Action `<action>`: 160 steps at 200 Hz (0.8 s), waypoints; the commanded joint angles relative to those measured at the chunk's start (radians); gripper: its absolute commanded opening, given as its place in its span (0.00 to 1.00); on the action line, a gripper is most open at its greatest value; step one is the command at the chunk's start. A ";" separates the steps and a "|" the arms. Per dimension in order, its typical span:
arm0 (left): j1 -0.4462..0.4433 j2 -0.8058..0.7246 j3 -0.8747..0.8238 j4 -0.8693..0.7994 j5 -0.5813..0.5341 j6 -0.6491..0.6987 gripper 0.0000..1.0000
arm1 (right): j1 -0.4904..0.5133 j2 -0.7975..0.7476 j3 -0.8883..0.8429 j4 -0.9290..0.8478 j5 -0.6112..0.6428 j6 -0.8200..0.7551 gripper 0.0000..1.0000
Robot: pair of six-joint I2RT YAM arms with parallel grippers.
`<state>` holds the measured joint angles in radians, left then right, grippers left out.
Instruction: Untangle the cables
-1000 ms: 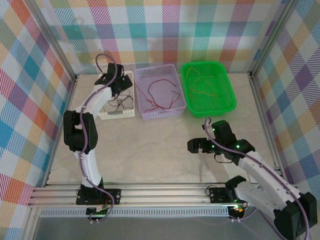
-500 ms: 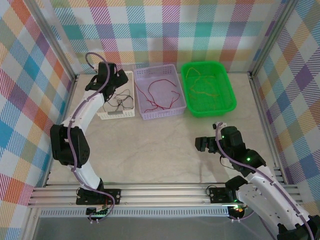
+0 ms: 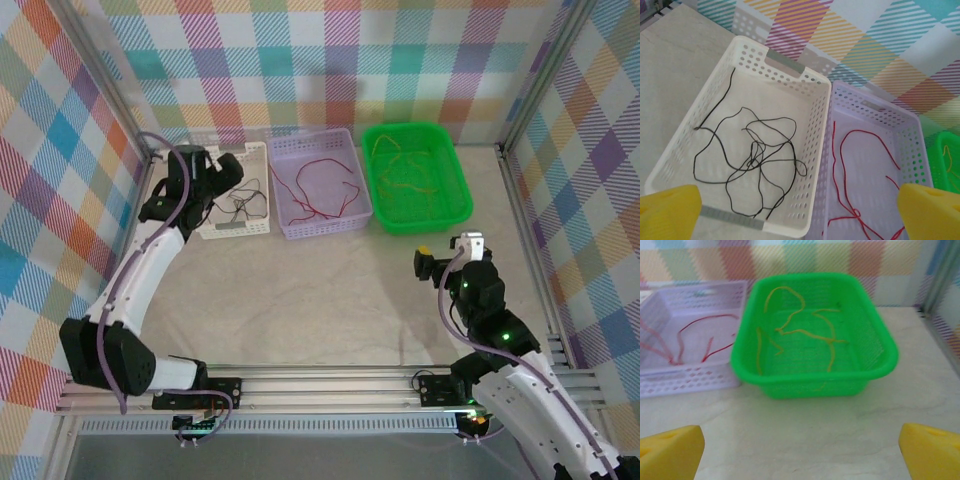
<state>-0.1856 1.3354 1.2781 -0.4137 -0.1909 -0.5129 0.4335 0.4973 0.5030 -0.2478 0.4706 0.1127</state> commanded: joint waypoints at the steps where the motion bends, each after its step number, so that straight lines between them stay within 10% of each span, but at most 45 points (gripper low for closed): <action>1: -0.017 -0.050 -0.054 -0.021 0.022 -0.029 1.00 | -0.078 0.052 -0.021 0.161 0.043 -0.019 1.00; 50: -0.034 -0.190 -0.206 0.007 -0.016 -0.025 1.00 | -0.278 0.216 -0.050 0.319 -0.064 0.036 1.00; 160: -0.095 -0.309 -0.350 0.040 -0.149 0.039 1.00 | -0.361 0.784 -0.151 0.931 -0.329 -0.181 1.00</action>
<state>-0.2726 1.0565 0.9485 -0.4053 -0.2993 -0.5022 0.0776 1.2110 0.3653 0.4458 0.2573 -0.0246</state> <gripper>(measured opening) 0.997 0.996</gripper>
